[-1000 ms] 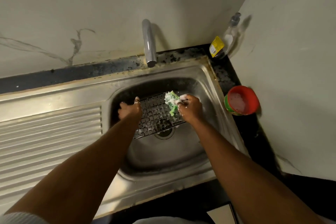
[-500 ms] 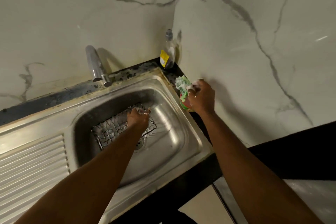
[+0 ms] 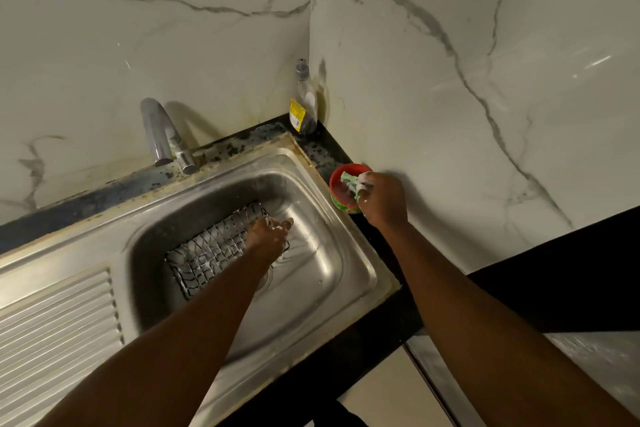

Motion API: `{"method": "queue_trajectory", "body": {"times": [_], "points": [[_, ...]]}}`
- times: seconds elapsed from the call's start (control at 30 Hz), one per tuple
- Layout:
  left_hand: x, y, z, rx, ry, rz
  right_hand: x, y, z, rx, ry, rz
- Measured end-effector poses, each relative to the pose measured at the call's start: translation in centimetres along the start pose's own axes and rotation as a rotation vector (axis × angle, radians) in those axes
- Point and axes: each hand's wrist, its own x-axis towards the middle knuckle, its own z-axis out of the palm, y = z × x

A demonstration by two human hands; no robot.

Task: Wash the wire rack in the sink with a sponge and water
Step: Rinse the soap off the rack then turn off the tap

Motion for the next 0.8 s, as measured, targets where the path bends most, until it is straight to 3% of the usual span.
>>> {"method": "queue_trajectory", "body": {"times": [0.17, 0.3, 0.43, 0.6, 0.8], "points": [[0.3, -0.3, -1.3, -0.060, 0.011, -0.012, 0.1, -0.7, 0.6, -0.168, 0.067, -0.191], [0.0, 0.4, -3.4, 0.000, 0.072, 0.006, 0.6, -3.8, 2.4, -0.014, 0.098, -0.350], [0.4, 0.2, -6.9, 0.021, 0.179, -0.004, 0.8, -7.0, 6.2, 0.104, -0.056, -0.389], [0.4, -1.6, -12.0, 0.016, 0.272, -0.057, 0.6, -11.3, 11.3, 0.277, -0.365, -0.242], [-0.6, -6.2, -14.8, -0.182, 0.365, -0.145, 1.9, -18.2, 16.5, 0.583, -0.611, 0.064]]}}
